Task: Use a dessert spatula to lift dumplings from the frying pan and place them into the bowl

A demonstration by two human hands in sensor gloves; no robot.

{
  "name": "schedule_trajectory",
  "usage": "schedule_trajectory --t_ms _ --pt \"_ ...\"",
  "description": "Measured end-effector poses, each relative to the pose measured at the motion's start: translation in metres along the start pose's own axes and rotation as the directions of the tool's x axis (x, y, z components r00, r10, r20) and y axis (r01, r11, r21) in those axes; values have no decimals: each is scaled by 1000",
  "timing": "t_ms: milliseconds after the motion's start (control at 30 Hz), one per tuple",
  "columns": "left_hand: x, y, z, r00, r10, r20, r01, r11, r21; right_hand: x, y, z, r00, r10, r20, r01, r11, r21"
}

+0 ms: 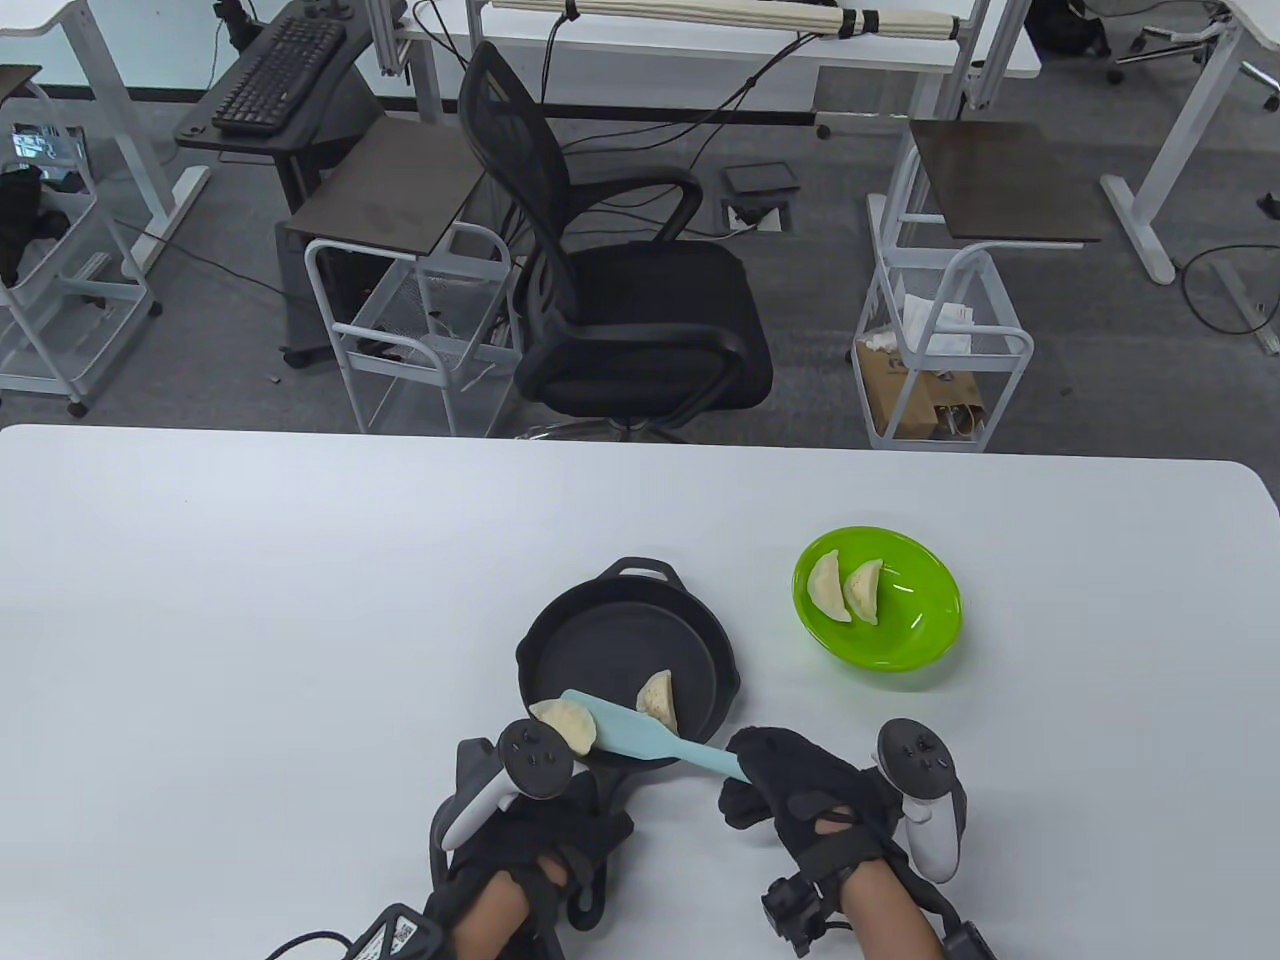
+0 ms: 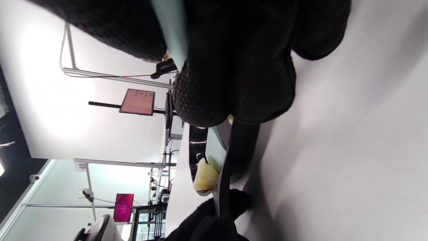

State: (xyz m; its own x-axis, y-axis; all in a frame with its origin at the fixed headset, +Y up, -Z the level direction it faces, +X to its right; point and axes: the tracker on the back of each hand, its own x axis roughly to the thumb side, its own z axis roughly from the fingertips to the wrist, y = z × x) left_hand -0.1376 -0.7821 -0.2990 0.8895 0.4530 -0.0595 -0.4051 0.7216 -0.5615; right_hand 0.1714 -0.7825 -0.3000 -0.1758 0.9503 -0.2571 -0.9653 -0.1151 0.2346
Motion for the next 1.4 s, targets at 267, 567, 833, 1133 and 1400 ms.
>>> schedule_trajectory --t_ms 267,567,833,1133,1400 --pt "0 0 0 1000 1 0 -1 1000 -1 -10 8 -5 997 23 -68 -20 999 46" --pt "0 0 0 1000 2 2 -2 1000 -2 -20 8 -9 985 -109 -135 115 993 41" --pt "0 0 0 1000 2 2 -2 1000 -2 -23 6 -8 972 -170 -165 179 983 39" --pt "0 0 0 1000 2 2 -2 1000 -2 -21 1 -7 971 -179 -161 187 982 34" --pt "0 0 0 1000 2 2 -2 1000 -2 -21 -2 -7 972 -171 -164 176 984 19"
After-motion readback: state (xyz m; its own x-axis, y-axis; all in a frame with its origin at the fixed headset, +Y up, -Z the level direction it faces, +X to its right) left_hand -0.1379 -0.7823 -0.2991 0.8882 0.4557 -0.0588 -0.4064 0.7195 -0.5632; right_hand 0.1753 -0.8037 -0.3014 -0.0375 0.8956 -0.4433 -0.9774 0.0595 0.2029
